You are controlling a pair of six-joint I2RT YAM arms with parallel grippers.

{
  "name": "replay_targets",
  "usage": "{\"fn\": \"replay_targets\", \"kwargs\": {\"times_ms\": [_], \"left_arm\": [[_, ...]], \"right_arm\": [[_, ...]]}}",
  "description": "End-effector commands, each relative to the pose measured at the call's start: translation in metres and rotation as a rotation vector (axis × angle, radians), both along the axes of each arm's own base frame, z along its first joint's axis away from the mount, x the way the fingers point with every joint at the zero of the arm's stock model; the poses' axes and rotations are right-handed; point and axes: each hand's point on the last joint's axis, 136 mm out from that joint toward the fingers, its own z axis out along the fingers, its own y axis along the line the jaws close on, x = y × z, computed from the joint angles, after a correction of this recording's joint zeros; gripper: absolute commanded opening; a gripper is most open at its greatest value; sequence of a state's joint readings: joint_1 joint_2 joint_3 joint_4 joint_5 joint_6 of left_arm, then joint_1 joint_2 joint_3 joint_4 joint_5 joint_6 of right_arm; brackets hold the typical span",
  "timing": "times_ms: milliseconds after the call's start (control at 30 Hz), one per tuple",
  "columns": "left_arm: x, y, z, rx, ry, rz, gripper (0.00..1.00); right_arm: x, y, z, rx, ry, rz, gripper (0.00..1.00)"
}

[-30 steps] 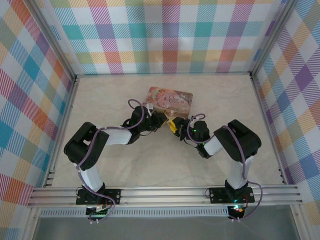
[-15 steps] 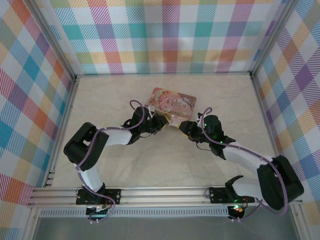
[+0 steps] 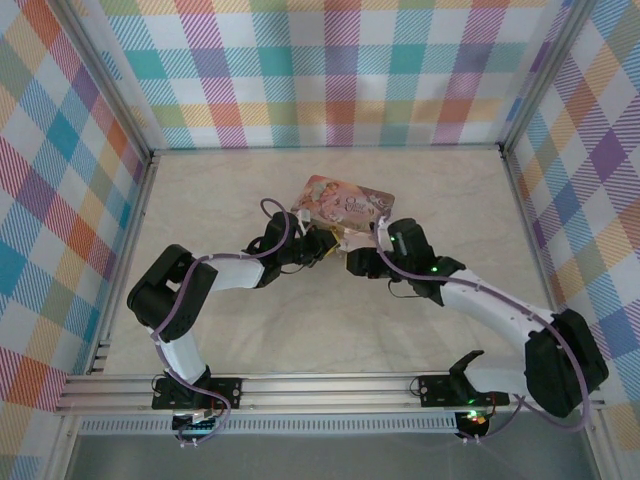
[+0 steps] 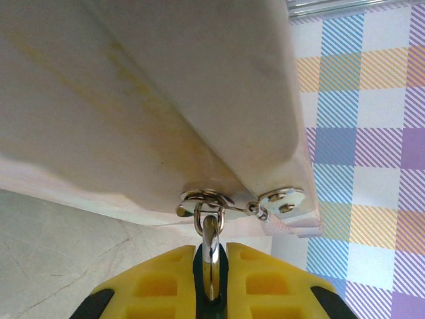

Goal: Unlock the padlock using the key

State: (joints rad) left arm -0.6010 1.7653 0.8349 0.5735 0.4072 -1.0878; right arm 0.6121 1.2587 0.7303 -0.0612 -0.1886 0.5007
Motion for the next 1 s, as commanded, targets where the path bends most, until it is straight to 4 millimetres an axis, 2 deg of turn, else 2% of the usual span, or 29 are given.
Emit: {"fn": "replay_targets", "kwargs": {"times_ms": [0, 333, 767, 967], "left_arm": [[-0.001, -0.012, 0.040, -0.073, -0.069, -0.043, 0.03], [-0.002, -0.013, 0.043, -0.081, -0.065, -0.052, 0.03], [-0.001, -0.012, 0.045, -0.086, -0.068, -0.053, 0.02], [0.000, -0.011, 0.046, -0.091, -0.069, -0.048, 0.02]], "right_arm": [[0.011, 0.005, 0.000, -0.096, -0.085, 0.050, 0.47], [0.036, 0.021, -0.011, -0.184, -0.122, 0.090, 0.42], [0.046, 0.039, -0.023, -0.289, -0.152, 0.138, 0.42], [0.041, 0.045, -0.025, -0.289, -0.158, 0.161, 0.42]]}}
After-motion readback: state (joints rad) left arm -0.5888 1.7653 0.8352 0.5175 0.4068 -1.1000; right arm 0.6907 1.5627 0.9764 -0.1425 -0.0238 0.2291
